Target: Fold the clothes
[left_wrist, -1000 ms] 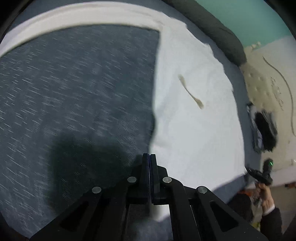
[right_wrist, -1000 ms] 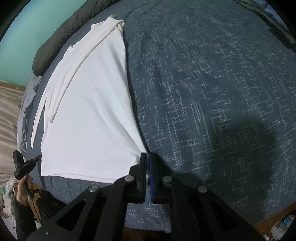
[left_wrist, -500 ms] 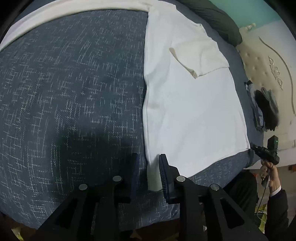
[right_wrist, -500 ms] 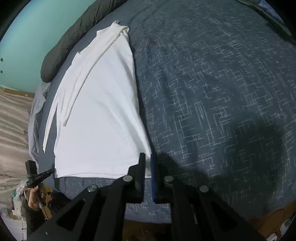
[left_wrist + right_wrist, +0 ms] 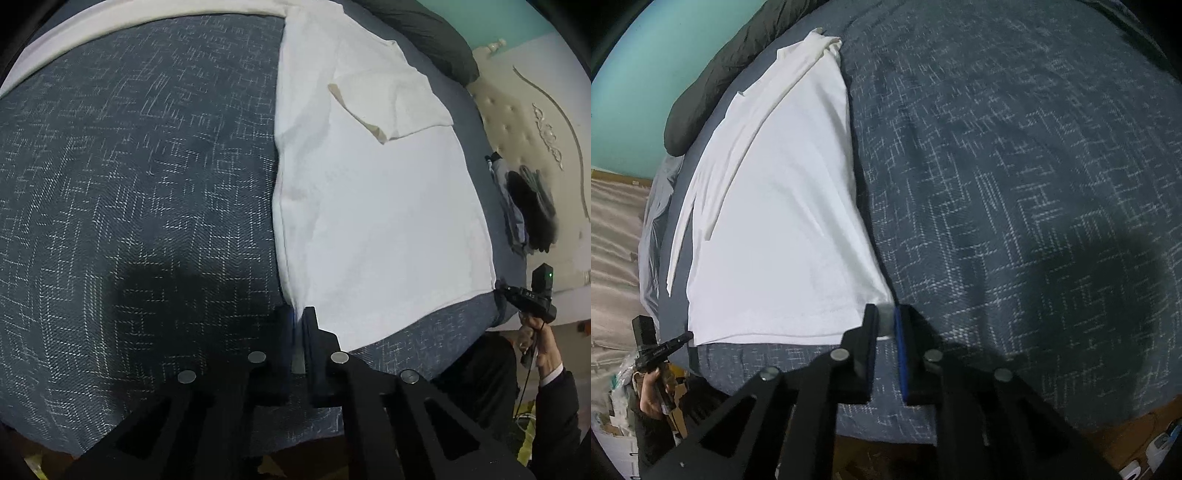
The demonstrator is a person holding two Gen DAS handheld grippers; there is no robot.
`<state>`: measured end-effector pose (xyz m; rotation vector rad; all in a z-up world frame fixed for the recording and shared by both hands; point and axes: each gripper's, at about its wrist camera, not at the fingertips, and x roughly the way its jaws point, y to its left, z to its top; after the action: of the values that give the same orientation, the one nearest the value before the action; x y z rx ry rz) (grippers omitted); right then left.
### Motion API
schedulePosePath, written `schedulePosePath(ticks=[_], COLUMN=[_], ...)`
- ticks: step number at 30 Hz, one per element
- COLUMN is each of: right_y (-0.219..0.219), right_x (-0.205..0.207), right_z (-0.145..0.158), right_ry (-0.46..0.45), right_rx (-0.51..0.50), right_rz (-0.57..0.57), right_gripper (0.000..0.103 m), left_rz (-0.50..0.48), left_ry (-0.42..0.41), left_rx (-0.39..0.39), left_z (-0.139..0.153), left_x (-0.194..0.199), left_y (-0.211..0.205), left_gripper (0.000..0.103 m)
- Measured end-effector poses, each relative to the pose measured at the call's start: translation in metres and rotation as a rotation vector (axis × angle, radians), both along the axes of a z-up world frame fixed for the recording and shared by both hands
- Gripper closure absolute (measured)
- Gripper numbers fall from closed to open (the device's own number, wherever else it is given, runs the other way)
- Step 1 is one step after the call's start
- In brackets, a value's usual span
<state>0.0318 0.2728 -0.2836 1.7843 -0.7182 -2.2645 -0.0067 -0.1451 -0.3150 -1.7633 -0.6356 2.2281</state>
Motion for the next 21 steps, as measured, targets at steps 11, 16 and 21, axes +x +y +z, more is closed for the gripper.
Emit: schedulePosePath(ticks=[11,16,21], right_y=[0.004,0.005,0.001], right_x=[0.010,0.006,0.003], right_z=[0.028,0.004,-0.008], right_ry=[0.034,-0.010,-0.030], right_rx=[-0.006,0.003,0.024], right_rz=[0.050,0.034,0.052], right_gripper=[0.098,0.098,0.098], left_rz=[-0.009,0.001,-0.009], left_ry=[0.020,-0.021,-0.029], left_rx=[-0.020,-0.032,-0.042], left_z=[0.020,0.002,-0.002], left_x=[0.005,0.000,-0.006], left_y=[-0.017,-0.016,-0.014], left_gripper=[0.099,0.099,0.099])
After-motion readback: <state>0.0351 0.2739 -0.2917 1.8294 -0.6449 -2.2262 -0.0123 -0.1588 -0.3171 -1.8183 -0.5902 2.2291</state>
